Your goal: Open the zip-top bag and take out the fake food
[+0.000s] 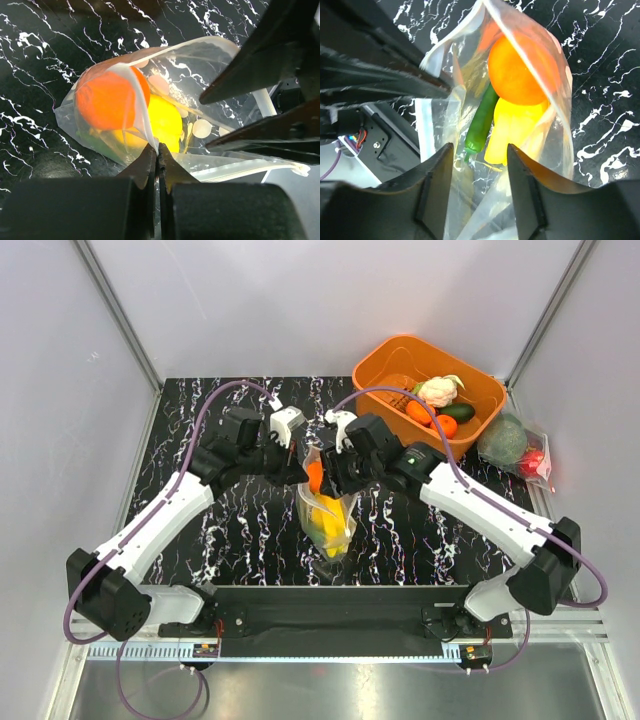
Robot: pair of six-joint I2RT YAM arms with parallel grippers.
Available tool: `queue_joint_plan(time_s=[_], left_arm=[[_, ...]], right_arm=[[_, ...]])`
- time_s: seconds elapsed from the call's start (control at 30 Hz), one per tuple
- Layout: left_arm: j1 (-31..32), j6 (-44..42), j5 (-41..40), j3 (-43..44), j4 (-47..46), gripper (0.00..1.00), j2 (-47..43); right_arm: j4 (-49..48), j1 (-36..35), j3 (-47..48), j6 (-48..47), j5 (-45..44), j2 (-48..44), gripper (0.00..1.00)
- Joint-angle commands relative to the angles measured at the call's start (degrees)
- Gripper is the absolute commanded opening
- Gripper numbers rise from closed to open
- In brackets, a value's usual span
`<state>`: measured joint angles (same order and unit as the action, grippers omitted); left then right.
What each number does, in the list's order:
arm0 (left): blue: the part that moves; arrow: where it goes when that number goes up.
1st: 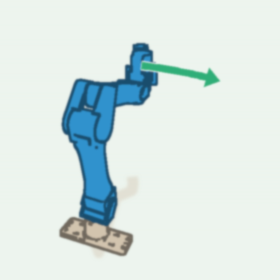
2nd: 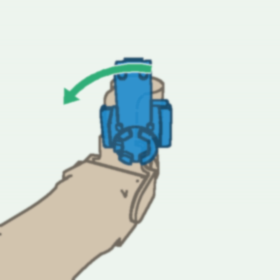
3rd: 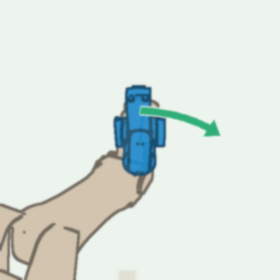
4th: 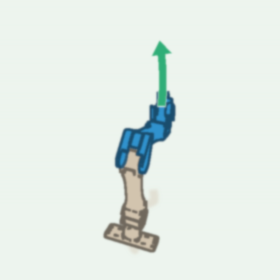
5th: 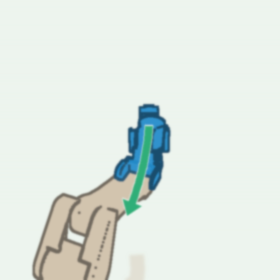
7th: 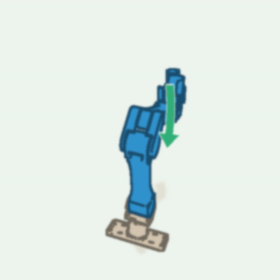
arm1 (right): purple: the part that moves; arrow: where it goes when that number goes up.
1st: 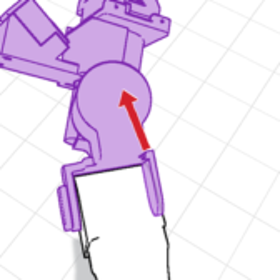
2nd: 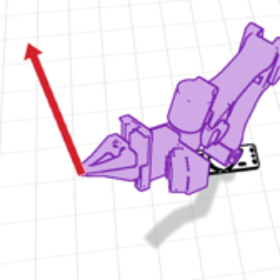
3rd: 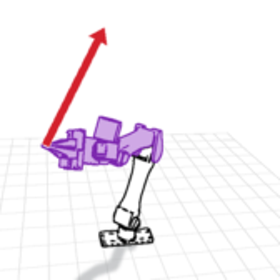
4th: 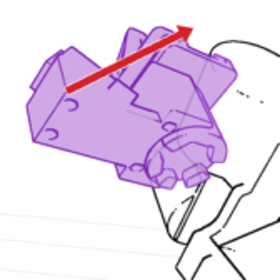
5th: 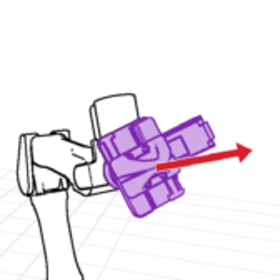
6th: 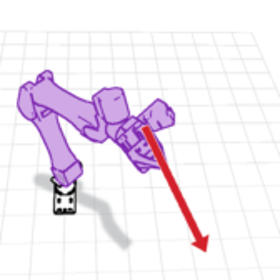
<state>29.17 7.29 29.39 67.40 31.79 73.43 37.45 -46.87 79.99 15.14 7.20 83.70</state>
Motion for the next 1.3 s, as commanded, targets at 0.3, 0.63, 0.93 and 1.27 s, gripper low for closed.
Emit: queue_joint_plan(time_s=[0.3, 0.63, 0.93, 1.27], left_arm=[[-0.69, -1.66, 1.55, -0.95, -3.31, 0.00, -2.15], [-0.69, -1.75, 3.04, -1.21, -3.84, 0.00, -1.97], [-1.31, -1.75, 1.03, -1.56, -3.84, 0.00, -1.27], [-1.75, -2.19, -2.14, -2.44, -3.32, 0.00, -1.62]], right_arm=[[-10.73, -0.68, -0.71, 2.18, -9.48, 7.35, 0.64], [-22.94, -0.68, -5.80, 2.27, -14.59, 8.49, 0.84], [-29.54, -0.94, -9.32, 0.33, -4.04, 11.57, 0.84], [-20.86, -1.82, -12.39, -3.70, -9.57, 9.03, 0.84]])
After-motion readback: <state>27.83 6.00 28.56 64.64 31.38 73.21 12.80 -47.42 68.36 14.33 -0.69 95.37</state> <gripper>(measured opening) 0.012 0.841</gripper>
